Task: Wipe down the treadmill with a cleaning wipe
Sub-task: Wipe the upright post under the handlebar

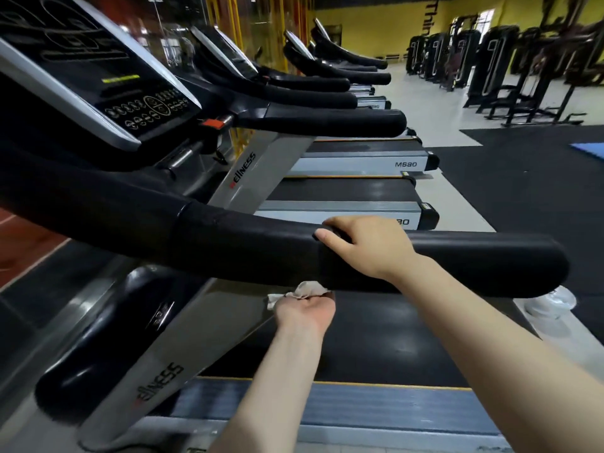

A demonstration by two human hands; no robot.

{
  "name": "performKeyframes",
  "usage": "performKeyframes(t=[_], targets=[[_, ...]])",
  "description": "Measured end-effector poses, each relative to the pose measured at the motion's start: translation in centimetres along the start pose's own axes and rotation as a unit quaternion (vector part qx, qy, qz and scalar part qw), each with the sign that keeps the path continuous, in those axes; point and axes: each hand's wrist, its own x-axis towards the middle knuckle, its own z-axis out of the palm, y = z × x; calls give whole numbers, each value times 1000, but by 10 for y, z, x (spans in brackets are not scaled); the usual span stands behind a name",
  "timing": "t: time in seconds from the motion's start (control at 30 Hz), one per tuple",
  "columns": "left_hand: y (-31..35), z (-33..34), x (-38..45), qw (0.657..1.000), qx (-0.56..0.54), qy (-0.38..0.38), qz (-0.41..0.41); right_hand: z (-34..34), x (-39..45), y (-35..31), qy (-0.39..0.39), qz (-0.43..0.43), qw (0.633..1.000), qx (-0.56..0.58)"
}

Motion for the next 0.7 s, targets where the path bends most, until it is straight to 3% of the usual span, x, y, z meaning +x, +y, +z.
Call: performKeyframes(t=[0.17,0.43,0.6,0.7], targets=[[-10,-13,-5,986,153,-65,-17,1,0,1,5,-10,1000,-4],[-9,-39,6,969,241,-45,21,8,-4,2,34,-20,999,-25],[21,-60,4,931,358,-62,40,15,-15,3,87,-26,996,12],[47,-67,-10,891,444,-53,80,23,-26,-1,128,-24,989,65]])
